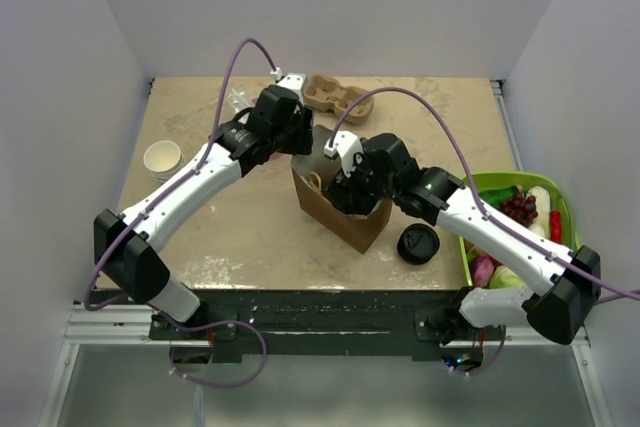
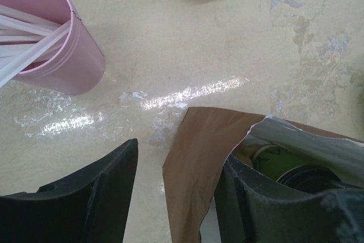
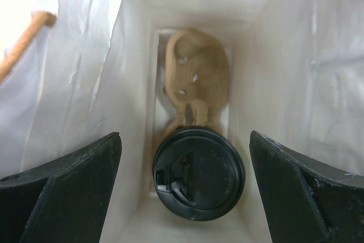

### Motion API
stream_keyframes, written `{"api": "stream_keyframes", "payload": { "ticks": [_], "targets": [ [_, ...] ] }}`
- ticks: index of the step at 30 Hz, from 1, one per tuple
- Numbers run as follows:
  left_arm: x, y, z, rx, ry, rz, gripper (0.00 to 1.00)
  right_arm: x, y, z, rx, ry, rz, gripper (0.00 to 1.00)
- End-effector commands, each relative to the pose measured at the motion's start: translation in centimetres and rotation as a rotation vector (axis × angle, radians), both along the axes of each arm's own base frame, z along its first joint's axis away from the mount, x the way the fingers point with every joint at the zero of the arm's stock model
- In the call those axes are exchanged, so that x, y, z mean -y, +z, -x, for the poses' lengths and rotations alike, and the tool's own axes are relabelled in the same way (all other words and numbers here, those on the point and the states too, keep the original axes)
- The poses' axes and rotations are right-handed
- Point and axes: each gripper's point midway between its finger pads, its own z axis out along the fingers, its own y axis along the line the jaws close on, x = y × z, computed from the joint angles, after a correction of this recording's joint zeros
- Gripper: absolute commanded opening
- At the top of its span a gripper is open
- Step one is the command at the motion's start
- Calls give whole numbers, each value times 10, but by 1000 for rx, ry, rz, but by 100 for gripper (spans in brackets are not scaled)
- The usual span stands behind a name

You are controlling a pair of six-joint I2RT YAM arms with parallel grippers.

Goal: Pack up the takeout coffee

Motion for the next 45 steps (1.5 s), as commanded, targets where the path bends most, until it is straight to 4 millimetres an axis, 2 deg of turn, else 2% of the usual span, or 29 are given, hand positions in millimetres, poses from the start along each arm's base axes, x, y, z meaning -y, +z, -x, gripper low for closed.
{"api": "stream_keyframes", "payload": {
  "ticks": [1,4,6,7,8,10,11,18,23,30,35,42,45],
  "targets": [
    [8,6,-6,22,-19,10,58,-9,30,-11,50,-90,-152,98],
    [6,5,-6,19,-13,1,57,-12,26,-8,24,-77,-158,94],
    [6,5,-5,18,-11,1,57,-11,24,-9,23,-81,-145,84],
    [6,4,-5,17,-11,0,57,-11,24,-10,23,-86,-143,76],
    [5,4,-5,17,-8,-1,57,-10,23,-10,24,-88,-140,60],
    [5,4,-6,18,-7,-1,57,-10,25,-11,31,-93,-143,57],
    [5,6,-6,21,-3,0,57,-10,27,-10,36,-88,-146,49],
    [5,7,-6,21,-2,2,57,-7,44,-9,75,-84,-177,28],
    [4,8,-7,24,4,1,57,-6,71,-10,137,-81,-226,25],
    [3,12,-6,31,9,2,57,-3,122,-7,253,-66,-333,26],
    [2,16,-6,40,13,5,57,10,158,-6,327,-113,-398,29],
    [-3,27,-4,60,30,14,57,18,189,7,370,-105,-486,33],
    [-7,35,-3,78,38,23,58,26,194,9,356,-154,-515,36]
  ]
}}
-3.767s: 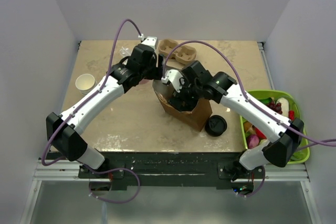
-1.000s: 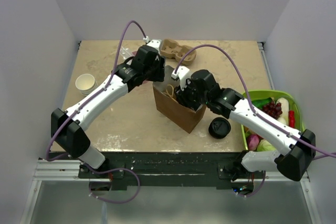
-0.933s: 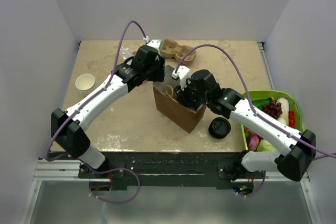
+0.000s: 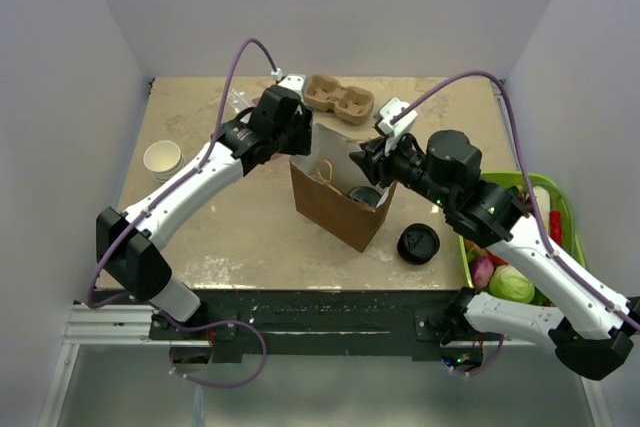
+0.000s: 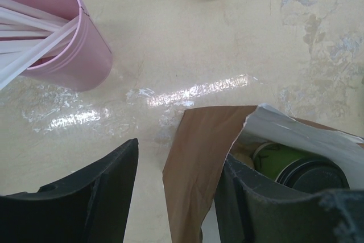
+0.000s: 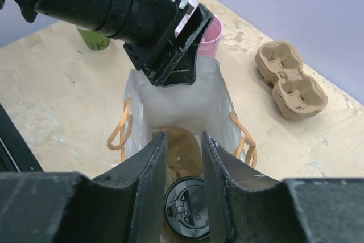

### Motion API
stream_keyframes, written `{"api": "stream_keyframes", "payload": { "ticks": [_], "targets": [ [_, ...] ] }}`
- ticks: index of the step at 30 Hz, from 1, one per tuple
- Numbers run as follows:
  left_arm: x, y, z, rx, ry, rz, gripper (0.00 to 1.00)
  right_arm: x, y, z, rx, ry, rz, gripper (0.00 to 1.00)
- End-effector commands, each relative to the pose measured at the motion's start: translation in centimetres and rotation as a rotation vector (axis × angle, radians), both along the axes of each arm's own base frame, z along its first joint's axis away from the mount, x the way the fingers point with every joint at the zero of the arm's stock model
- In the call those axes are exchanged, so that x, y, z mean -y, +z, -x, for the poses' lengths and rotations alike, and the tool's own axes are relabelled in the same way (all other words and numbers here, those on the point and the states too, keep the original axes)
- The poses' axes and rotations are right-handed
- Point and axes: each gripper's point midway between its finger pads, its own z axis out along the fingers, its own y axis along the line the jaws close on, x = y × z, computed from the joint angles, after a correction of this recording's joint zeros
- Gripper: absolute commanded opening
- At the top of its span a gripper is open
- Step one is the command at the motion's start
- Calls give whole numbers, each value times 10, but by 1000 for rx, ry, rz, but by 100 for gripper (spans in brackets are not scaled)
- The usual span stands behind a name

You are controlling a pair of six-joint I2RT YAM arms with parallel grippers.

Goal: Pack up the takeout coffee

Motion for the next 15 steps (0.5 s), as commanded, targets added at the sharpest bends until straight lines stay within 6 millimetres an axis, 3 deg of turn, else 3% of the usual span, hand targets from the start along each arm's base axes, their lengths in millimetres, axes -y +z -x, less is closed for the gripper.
{"api": "stream_keyframes", "payload": {
  "ticks": [1,3,7,8,15],
  "targets": [
    [-6,45,0,100,26,51,58,14,43,2,53,-65,-122,40],
    [-7,50,1,110,28,56,58,19,47,4,56,-82,-137,42],
    [-11,61,2,132,36,67,60,27,60,11,47,-104,-210,57],
    [-11,64,3,138,38,74,61,29,63,12,47,-107,-222,67],
    [-12,85,12,176,16,120,67,40,71,19,62,-123,-248,89]
  ]
}}
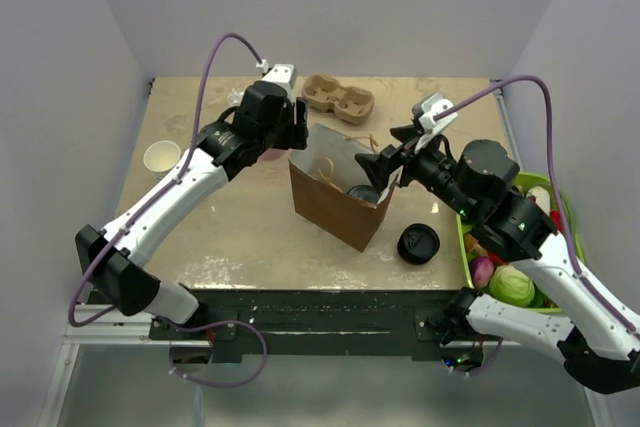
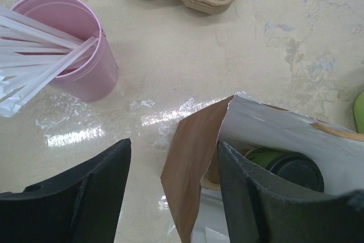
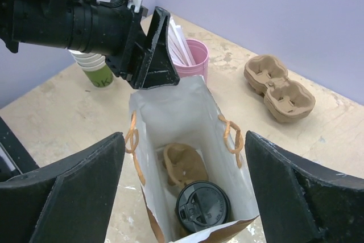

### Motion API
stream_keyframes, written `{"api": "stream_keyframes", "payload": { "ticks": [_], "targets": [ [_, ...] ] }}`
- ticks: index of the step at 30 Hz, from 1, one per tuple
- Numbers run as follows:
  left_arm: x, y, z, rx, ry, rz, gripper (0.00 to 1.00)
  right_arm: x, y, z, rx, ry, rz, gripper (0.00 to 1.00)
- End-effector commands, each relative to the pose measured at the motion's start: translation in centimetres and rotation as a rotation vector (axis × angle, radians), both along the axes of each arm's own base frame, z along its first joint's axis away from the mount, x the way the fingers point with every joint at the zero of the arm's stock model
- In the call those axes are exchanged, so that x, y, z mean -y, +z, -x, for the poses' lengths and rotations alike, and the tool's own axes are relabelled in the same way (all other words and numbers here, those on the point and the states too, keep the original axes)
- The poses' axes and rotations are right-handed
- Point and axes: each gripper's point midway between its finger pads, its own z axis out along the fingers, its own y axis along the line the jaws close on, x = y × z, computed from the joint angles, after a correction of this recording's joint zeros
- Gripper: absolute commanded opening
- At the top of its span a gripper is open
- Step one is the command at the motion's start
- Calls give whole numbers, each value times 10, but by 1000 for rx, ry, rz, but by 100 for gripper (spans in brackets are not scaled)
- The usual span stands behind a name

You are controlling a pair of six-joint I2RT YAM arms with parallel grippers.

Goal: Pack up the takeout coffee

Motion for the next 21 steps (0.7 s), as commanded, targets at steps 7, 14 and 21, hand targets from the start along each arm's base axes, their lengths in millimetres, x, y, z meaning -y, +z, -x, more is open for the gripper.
{"api": "stream_keyframes", "payload": {
  "ticks": [7,14,21],
  "targets": [
    [-9,74,17,152,-6,124,75,22,46,15,84,-32,-133,98],
    [-16,100,28,199,-12,167,91,34,55,24,108,-46,-154,98],
    [-51,126,49,254,86,177,100,76,44,2,87,-313,-153,98]
  ]
}}
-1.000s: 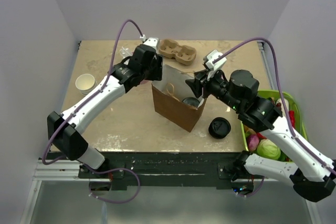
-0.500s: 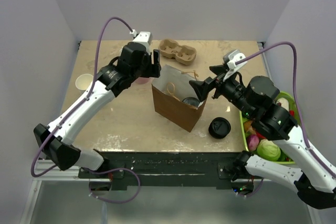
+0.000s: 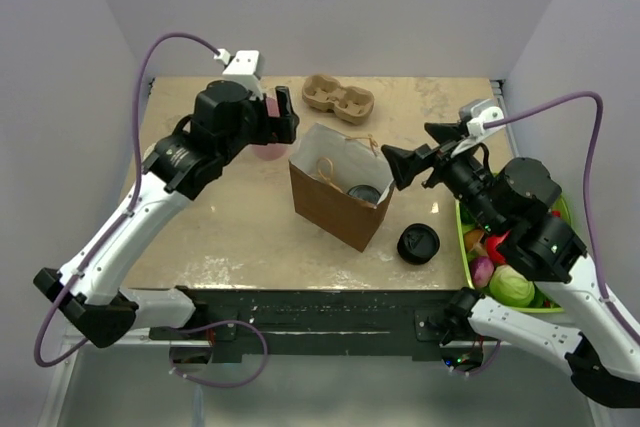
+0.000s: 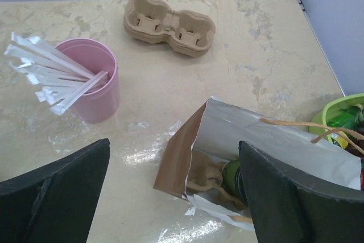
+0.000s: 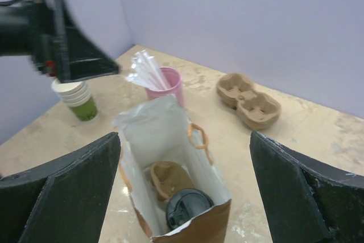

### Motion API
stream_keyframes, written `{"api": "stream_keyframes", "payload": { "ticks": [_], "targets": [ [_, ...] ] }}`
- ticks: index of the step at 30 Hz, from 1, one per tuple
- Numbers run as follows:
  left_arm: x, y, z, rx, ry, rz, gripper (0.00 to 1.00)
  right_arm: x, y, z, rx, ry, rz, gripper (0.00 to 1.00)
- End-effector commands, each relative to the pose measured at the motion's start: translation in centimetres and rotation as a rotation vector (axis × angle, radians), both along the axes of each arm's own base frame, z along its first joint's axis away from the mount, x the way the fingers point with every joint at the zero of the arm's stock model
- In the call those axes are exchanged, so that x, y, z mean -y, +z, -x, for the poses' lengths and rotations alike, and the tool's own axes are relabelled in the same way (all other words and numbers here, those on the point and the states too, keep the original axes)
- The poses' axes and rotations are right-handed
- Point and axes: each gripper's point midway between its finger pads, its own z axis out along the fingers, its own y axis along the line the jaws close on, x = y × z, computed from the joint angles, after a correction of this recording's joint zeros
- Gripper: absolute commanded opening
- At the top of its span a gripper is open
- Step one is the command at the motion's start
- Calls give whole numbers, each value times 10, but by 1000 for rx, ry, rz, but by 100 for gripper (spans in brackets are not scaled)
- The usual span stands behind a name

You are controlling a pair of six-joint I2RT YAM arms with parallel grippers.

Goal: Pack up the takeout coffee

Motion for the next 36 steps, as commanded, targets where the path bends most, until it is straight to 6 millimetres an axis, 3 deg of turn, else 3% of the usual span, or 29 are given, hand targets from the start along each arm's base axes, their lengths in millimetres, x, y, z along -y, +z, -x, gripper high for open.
{"api": "stream_keyframes", "payload": {
  "ticks": [1,7,9,11,14,17,22,26,30,36],
  "targets": [
    [-34,44,20,87,104,58,100,42,4,-20,-9,-267,-47,98],
    [-102,28,46,69,383,51,100,100,-24,-35,-58,-626,-19,98],
    [-122,15,53,40,476,44,100,109,-33,-37,-67,-695,-5,98],
    [-129,4,55,24,513,48,100,117,-38,-37,-73,-746,1,98],
    [-121,-2,44,28,488,73,100,116,-49,-40,-80,-757,9,98],
    [-109,-10,19,2,454,81,98,113,-64,-42,-102,-757,43,98],
    [-94,-41,-30,-87,432,104,87,118,-77,-41,-116,-786,43,98],
    [-87,-56,-62,-132,405,131,70,117,-83,-41,-121,-783,42,98],
    [-81,-85,-85,-201,420,104,55,118,-87,-41,-123,-796,49,98],
    [-79,-106,-100,-250,447,91,32,119,-90,-43,-127,-810,79,98]
  ]
}}
